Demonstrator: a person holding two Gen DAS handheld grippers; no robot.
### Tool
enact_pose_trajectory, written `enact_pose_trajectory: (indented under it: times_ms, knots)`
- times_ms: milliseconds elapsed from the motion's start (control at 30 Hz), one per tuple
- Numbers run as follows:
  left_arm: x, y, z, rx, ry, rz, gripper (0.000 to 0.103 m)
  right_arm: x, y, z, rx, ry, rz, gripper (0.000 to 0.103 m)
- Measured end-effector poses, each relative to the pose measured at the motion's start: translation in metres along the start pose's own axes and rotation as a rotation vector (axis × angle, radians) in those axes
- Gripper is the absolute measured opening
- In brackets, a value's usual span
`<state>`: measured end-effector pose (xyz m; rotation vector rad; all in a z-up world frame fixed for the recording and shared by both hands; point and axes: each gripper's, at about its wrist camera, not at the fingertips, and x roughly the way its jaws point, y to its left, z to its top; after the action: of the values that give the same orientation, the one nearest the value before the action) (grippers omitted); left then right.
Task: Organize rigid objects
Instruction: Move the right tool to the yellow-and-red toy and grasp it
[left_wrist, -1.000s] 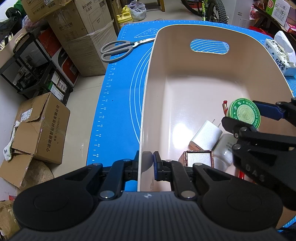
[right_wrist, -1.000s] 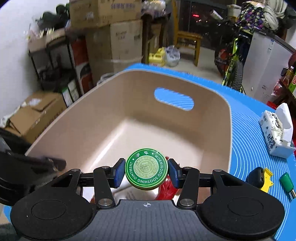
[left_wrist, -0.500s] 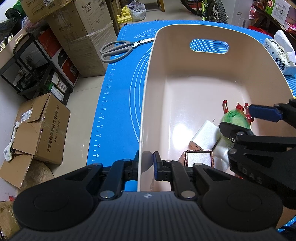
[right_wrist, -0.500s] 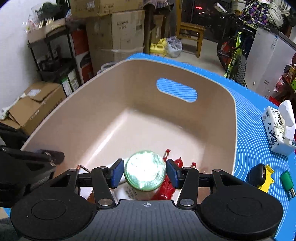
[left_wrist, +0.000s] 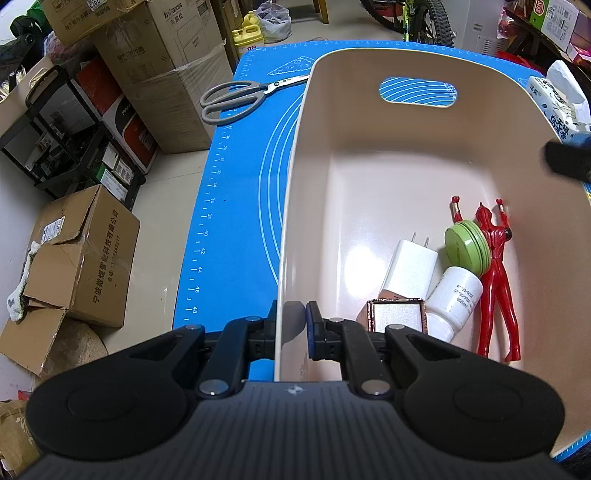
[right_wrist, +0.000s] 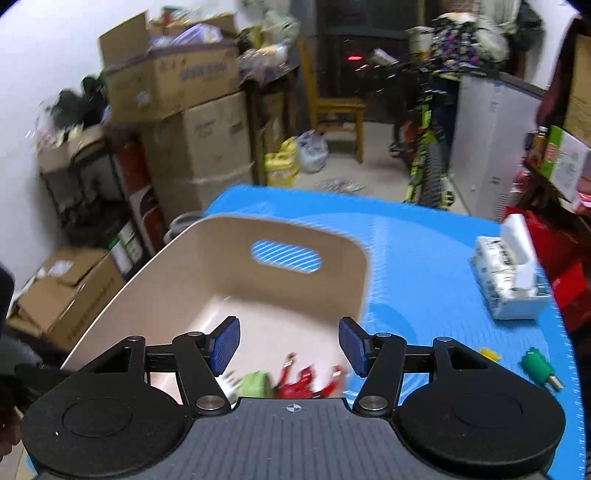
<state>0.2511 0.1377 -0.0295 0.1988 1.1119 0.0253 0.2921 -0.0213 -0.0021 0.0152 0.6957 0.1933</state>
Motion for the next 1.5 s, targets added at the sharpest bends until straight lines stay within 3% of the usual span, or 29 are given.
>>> enact_pose_trajectory:
  times_ms: [167, 433, 700, 900, 1100, 1500]
  knots:
    - [0.000, 0.000, 0.000, -0.001, 0.000, -0.002, 0.015, -0.009, -0.036, 0.001, 0.020, -0.031, -0.078, 0.069]
    - [0.001, 0.000, 0.000, 0.002, 0.000, 0.002, 0.015, -0.002, -0.097, -0.006, 0.089, -0.002, -0.192, 0.069]
    - [0.002, -0.001, 0.000, 0.002, 0.001, 0.006, 0.015, 0.023, -0.151, -0.027, 0.192, 0.094, -0.231, 0.069]
    - [0.002, -0.002, 0.000, 0.003, 0.003, 0.009, 0.015, 0.049, -0.164, -0.043, 0.194, 0.184, -0.246, 0.069]
    - [0.002, -0.003, 0.000, 0.006, 0.002, 0.012, 0.016, 0.057, -0.159, -0.050, 0.176, 0.230, -0.205, 0.069]
    - [0.002, -0.003, -0.001, 0.005, 0.002, 0.011, 0.016, 0.088, -0.161, -0.066, 0.149, 0.301, -0.220, 0.069]
